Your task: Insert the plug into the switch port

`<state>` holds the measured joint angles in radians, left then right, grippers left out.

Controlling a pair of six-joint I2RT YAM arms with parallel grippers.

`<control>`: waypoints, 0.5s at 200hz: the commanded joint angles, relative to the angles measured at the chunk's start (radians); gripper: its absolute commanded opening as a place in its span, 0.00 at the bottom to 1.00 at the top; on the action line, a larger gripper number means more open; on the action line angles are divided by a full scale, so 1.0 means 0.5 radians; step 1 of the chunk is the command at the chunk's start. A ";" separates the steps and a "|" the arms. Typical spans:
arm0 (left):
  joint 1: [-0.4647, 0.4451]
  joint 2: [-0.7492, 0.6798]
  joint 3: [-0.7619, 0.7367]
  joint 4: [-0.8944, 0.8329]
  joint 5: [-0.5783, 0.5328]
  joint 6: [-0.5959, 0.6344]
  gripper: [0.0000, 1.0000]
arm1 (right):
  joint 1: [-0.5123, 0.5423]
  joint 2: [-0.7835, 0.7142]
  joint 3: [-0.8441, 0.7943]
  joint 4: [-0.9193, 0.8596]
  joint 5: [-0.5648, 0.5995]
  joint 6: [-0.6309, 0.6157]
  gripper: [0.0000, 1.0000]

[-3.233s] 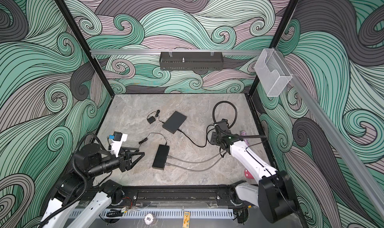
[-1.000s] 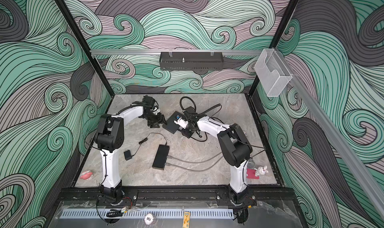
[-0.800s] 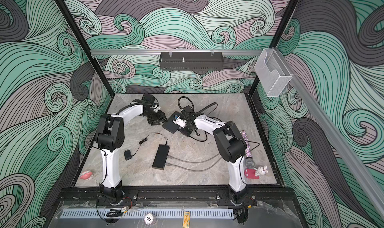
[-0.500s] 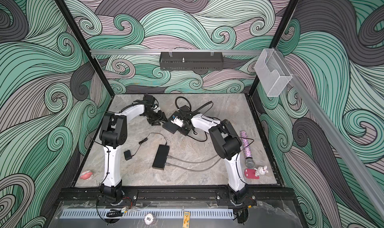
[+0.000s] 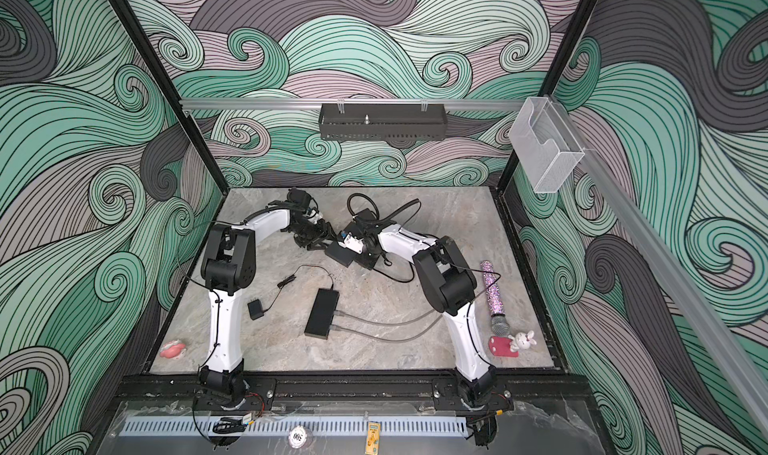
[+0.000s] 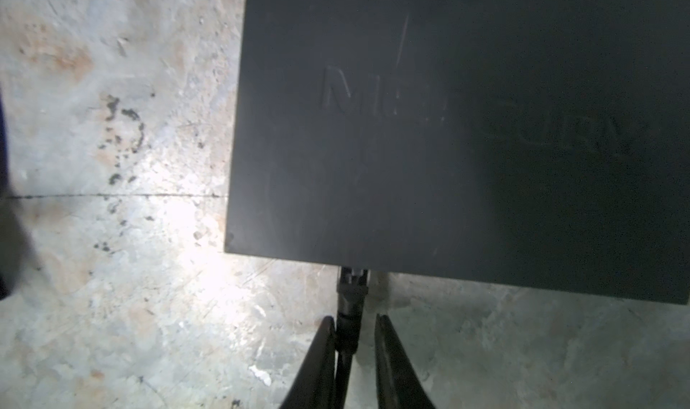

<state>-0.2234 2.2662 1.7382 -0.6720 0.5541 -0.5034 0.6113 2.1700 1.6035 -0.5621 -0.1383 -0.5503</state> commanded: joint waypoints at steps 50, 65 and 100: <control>-0.047 0.060 0.020 0.043 0.115 -0.033 0.59 | 0.055 0.160 0.192 -0.038 -0.033 -0.008 0.11; -0.060 0.064 0.024 0.040 0.130 -0.027 0.59 | 0.068 0.182 0.231 -0.036 -0.045 -0.005 0.11; -0.075 0.071 0.033 0.019 0.152 -0.005 0.58 | 0.093 0.195 0.278 -0.015 -0.096 -0.043 0.08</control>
<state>-0.2306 2.2707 1.7382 -0.6659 0.5682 -0.5091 0.6266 2.2429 1.7096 -0.6029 -0.1257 -0.5419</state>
